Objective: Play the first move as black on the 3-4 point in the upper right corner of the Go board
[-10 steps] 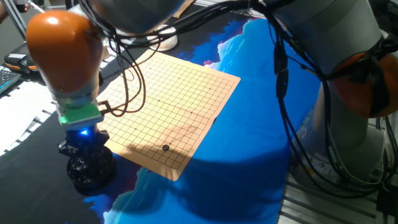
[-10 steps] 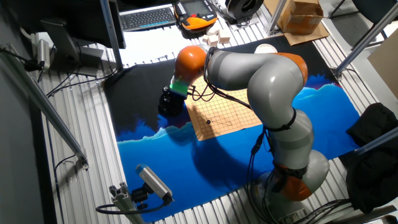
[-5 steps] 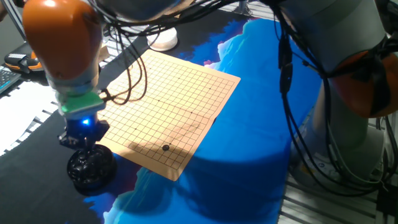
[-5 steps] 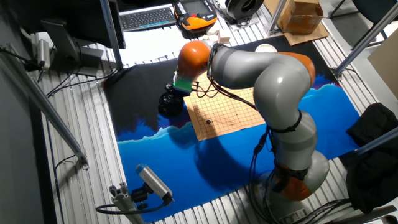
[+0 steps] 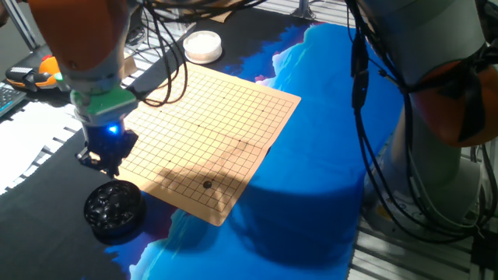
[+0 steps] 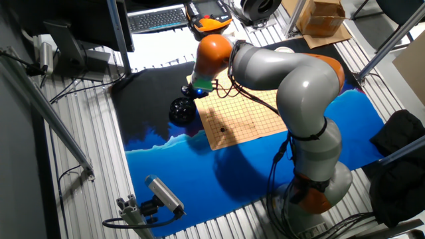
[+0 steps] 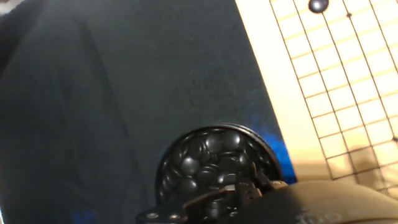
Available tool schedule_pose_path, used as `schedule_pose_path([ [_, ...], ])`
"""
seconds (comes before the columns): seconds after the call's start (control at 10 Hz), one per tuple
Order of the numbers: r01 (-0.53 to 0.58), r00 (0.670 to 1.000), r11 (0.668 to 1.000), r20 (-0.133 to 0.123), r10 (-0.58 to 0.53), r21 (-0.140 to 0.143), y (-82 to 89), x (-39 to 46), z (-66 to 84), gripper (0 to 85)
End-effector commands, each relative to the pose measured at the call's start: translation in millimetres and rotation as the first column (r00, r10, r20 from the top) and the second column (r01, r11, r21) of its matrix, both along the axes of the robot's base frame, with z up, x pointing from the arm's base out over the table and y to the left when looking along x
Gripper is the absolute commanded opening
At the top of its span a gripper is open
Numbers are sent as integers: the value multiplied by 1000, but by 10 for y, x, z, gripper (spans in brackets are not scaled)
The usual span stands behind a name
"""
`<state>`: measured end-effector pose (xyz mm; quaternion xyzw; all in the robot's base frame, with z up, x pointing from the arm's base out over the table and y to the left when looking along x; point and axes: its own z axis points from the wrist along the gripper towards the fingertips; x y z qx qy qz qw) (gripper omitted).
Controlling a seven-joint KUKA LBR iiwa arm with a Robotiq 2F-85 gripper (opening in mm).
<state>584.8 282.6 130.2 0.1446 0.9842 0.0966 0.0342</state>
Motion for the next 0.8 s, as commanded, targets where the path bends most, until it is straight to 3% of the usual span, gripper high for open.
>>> schedule_pose_path([
  [0.0, -64, 998, 998, 6, 64, -16, -23, 1, 13, 0],
  [0.1, -98, 995, 994, 8, 98, -41, -36, -1, 26, 0],
  [0.5, -199, 980, 978, 5, 200, -64, -96, -3, 31, 0],
  [0.6, -250, 968, 963, 4, 251, -102, -138, -9, 24, 0],
  [0.7, -256, 966, 962, 5, 258, -98, -176, -16, 20, 0],
])
